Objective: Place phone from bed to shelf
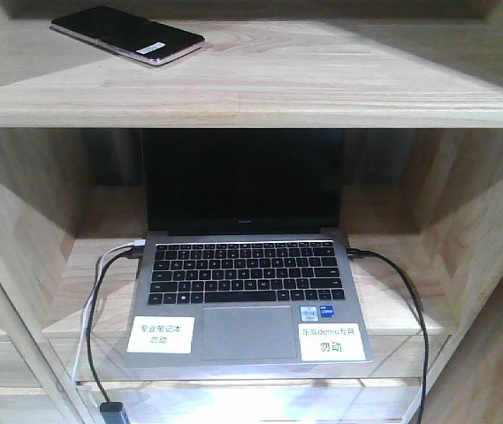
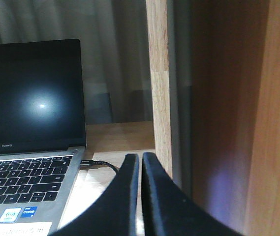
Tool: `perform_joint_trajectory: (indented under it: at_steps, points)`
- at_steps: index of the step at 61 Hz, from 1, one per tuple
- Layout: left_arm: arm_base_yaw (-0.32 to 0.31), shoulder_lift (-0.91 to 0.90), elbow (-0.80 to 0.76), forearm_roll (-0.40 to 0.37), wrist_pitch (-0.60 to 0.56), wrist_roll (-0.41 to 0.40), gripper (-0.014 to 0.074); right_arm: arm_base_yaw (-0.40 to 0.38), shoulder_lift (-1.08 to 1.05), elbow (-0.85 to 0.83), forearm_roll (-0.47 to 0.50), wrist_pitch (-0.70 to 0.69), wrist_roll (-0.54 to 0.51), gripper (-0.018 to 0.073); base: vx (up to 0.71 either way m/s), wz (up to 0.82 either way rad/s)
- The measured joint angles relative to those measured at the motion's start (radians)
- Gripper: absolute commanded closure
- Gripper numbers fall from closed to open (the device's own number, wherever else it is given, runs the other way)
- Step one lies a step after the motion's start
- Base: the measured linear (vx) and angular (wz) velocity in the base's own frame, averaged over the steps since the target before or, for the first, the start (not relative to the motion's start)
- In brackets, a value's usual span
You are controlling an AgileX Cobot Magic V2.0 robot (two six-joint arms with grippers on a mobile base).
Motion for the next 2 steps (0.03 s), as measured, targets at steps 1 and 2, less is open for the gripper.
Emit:
perform_joint_trajectory:
  at_steps: [1,2]
  points:
    - [0.000,0.000,0.000,0.000,0.000,0.000,0.0595,0.000,0.000,0.000,0.000,0.000,0.000,0.0566,0.00,0.00]
    - [0.000,0.000,0.000,0.000,0.000,0.000,0.0595,0.000,0.000,0.000,0.000,0.000,0.000,0.0566,0.00,0.00]
